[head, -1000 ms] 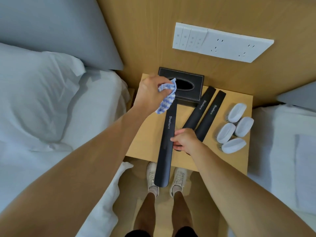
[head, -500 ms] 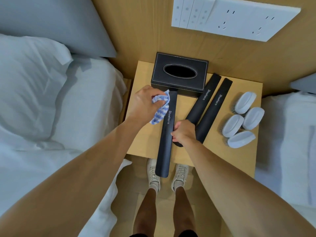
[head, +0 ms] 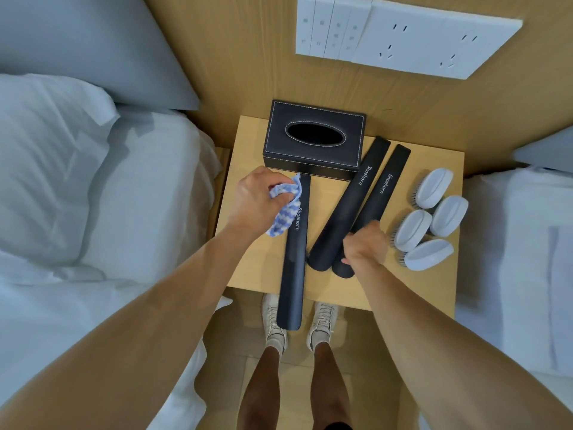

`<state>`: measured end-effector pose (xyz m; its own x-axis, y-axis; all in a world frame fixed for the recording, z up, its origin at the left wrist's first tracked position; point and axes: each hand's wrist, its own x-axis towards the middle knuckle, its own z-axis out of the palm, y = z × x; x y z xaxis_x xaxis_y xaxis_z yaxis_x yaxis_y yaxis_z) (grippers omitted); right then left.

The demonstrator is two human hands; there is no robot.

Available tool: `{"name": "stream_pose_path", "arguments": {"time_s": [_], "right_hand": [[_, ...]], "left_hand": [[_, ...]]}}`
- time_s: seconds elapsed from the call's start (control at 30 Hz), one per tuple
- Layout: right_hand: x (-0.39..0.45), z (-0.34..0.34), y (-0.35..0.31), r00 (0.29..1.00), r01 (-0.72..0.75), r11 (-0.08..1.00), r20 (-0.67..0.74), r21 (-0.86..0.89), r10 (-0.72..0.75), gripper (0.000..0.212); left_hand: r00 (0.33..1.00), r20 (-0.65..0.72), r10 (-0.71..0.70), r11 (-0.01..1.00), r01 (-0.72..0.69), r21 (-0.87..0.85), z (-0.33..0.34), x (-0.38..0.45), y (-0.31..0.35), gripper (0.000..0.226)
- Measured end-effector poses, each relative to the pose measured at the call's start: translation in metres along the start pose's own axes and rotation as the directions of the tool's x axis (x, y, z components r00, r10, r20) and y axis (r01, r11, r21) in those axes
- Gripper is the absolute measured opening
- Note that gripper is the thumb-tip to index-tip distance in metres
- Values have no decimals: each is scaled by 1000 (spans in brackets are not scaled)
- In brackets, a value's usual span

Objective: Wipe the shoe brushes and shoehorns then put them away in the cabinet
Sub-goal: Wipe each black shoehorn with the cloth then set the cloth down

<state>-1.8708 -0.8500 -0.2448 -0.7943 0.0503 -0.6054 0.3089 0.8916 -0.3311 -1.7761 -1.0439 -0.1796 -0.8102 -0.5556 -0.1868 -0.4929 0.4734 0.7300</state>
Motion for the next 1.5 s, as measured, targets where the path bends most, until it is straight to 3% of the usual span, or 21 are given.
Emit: {"name": "stream_pose_path", "arguments": {"time_s": [0.23,0.5,0.67,1.07,1.33,1.5], "right_hand": [[7,-1,26,997,-72,991,-42,-114,68,60],[18,-14,30,998,-36,999,60,40,33,23],[1,-44,31,985,-106,970,157,217,73,26],[-104,-138,28,935,-24,834,309,551,-177,34],[-150,-182,4,886,112,741,271,662,-376,37],[-171,-200,-7,828,244,679,216,693,-517,52]], "left_hand": [[999,24,-25,1000,25,7,5,-4,1,19],[1000,24,-15,1000,15,7,3,-7,15,18],[1000,29,3,999,-4,42,-6,-8,45,18],[976,10,217,975,-217,35,-59,-32,166,17],[955,-60,289,957,-290,-5,-92,-47,210,11],[920,-136,367,929,-369,16,-115,-57,238,14]]}}
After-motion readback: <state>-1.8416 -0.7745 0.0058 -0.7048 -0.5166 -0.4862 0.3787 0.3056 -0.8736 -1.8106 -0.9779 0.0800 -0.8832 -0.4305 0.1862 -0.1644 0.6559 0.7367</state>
